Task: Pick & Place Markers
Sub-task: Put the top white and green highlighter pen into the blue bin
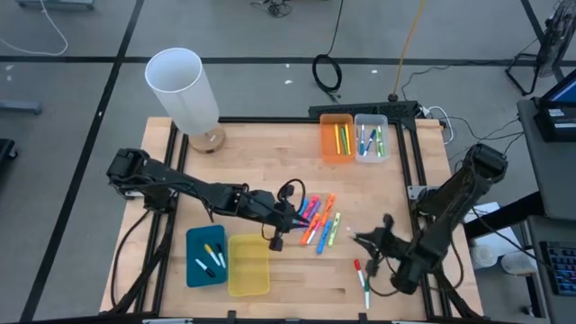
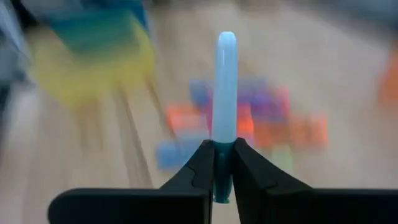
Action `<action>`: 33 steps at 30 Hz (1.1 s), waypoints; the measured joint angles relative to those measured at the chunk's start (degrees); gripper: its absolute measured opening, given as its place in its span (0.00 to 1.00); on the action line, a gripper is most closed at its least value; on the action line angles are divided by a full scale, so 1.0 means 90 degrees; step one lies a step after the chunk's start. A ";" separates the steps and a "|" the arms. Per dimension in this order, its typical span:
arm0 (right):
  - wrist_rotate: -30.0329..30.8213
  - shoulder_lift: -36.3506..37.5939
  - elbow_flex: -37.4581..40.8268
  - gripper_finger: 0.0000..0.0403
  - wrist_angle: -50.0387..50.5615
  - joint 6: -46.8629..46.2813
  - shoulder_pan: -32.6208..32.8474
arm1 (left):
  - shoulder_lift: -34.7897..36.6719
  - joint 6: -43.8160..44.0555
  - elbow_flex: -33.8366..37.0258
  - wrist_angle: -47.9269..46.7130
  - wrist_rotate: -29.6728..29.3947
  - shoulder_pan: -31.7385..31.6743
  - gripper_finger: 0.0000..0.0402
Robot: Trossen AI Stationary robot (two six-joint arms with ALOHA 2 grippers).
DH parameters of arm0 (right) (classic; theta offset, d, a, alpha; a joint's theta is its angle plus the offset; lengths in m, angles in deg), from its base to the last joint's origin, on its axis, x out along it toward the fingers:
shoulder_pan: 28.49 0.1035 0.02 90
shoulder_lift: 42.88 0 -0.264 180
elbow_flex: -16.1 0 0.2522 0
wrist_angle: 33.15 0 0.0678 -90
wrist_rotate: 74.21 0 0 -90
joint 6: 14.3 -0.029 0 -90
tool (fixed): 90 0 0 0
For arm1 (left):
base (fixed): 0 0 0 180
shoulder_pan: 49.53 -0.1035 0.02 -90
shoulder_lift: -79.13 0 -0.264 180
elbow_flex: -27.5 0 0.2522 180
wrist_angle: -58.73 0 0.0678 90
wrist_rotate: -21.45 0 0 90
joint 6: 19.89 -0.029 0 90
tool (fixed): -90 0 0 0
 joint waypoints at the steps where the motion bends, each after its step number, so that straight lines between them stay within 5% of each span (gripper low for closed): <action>1: 0.0317 0.0105 -0.0008 0.05 -0.0296 0.0554 -0.0053 | -0.0073 -0.0079 -0.0001 0.0238 -0.0051 -0.0002 0.16; 7: 0.1346 0.0319 -0.0005 0.05 -0.2004 0.3659 -0.0455 | -0.0666 0.0045 -0.0001 0.1722 -0.0669 -0.0047 0.43; 15: 0.0932 0.0135 -0.0008 0.05 -0.3484 0.5567 -0.1242 | -0.1393 -0.0059 -0.0010 0.4231 0.0128 -0.0082 0.70; 21: 0.0420 -0.0012 -0.0008 0.05 -0.4351 0.6473 -0.1664 | -0.1397 -0.0072 -0.0005 0.4394 0.0201 -0.0056 0.72; 33: -0.0244 -0.0048 -0.0015 0.05 -0.5846 0.7854 -0.1918 | -0.1400 -0.0249 -0.0005 0.4343 0.0202 -0.0073 0.58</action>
